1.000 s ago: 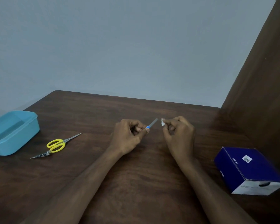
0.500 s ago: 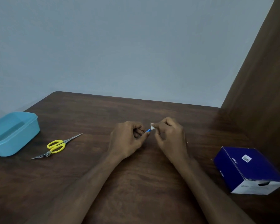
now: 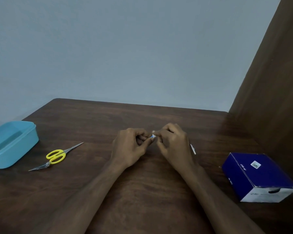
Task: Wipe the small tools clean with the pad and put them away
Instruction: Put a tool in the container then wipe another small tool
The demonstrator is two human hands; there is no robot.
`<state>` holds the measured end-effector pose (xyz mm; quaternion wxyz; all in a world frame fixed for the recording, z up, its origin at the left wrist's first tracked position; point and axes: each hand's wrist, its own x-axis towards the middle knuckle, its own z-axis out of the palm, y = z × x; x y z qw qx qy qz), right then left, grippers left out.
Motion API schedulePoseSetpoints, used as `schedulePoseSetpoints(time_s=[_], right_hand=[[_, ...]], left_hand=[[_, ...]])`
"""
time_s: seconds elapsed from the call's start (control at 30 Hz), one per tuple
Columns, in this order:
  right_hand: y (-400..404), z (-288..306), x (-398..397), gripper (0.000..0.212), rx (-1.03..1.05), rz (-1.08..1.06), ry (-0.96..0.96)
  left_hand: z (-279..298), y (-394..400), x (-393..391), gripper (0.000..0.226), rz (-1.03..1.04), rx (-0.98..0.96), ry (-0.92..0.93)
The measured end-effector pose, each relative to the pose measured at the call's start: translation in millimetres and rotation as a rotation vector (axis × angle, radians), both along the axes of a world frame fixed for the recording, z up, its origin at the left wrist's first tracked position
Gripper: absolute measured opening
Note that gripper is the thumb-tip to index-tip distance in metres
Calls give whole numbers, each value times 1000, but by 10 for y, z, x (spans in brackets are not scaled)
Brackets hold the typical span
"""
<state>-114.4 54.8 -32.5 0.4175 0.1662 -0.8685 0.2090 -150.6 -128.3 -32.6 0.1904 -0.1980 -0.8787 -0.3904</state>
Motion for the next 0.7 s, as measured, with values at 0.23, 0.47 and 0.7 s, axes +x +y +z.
schedulePoseSetpoints(time_s=[0.23, 0.47, 0.7], right_hand=[[110, 67, -8, 30, -657, -247, -50], [-90, 2, -48, 7, -1201, -36, -472], [-103, -21, -98, 12, -1306, 35, -497]], left_hand=[[-30, 27, -51, 12, 9, 130, -86], [-18, -6, -96, 12, -80, 257, -145], [-4, 11, -8, 10, -78, 159, -8]])
